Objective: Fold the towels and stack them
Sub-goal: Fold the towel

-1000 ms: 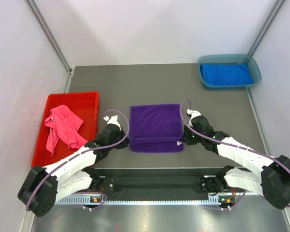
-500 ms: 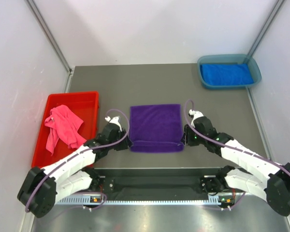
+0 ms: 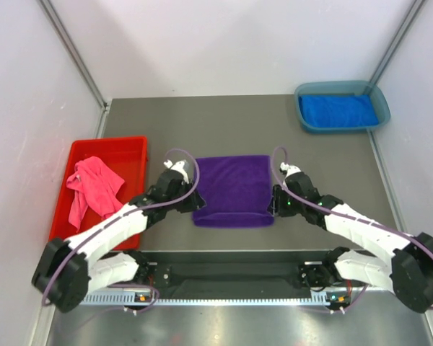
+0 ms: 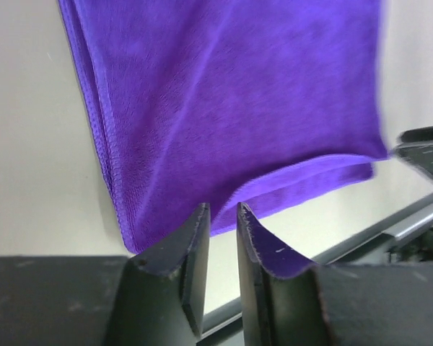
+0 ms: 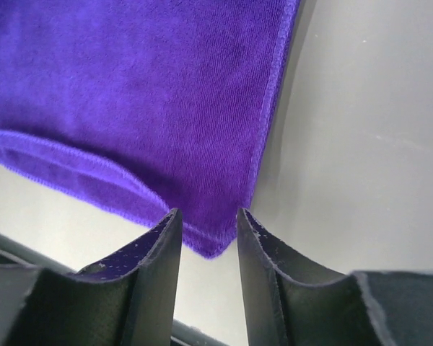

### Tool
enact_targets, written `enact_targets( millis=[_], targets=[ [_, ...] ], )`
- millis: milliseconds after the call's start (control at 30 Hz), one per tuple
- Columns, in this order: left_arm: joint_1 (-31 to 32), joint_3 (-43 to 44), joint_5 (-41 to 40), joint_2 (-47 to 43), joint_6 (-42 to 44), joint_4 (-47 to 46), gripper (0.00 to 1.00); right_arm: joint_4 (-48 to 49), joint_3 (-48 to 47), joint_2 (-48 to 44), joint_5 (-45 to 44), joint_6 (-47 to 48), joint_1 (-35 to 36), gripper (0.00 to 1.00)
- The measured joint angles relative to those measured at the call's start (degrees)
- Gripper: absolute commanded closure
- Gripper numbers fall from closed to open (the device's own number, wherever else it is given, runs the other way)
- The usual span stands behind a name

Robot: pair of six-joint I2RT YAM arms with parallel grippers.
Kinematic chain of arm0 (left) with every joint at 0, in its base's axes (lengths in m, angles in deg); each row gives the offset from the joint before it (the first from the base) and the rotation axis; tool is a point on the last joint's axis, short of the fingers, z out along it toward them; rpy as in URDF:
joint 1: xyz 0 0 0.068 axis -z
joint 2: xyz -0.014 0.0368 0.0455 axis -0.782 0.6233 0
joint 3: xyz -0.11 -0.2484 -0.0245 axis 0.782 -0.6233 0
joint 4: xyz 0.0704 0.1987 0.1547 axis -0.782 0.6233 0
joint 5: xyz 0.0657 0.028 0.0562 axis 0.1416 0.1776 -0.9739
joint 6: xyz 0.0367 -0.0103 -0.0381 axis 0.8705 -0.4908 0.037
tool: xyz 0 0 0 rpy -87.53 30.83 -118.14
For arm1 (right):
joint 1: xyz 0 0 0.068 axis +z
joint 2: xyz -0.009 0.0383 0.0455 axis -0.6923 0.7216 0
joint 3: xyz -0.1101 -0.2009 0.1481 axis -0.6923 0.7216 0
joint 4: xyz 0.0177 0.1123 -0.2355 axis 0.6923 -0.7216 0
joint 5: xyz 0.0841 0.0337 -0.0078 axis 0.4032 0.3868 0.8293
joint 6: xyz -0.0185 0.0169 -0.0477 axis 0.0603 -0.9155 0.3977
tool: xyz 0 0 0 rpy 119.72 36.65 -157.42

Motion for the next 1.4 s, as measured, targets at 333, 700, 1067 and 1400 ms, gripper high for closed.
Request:
enact_targets(
  millis=[333,700,1067,1400],
  targets=[
    [0.8,-4.9,2.4,8.3,-1.7,-3.8,0.77,4.4,3.3,2.1,0.0,-2.8,0.7,0.65],
    [1.2,-10.1,3.2,5.4,-3.3,-4.5,0.78,5.6,9.2,-2.0,0.2,-5.9,1.2,0.66],
    [1.1,2.8,-3.0,1.5,-2.1,3.1,0.65,0.0,1.3,-5.7,-4.1,-5.3,0.7,0.59],
    [-9.7,20.7,-11.7,20.5,4.6,0.2,0.55,5.0,-17.4,16.5,-3.5,1.4,-11.6,0.51]
  ],
)
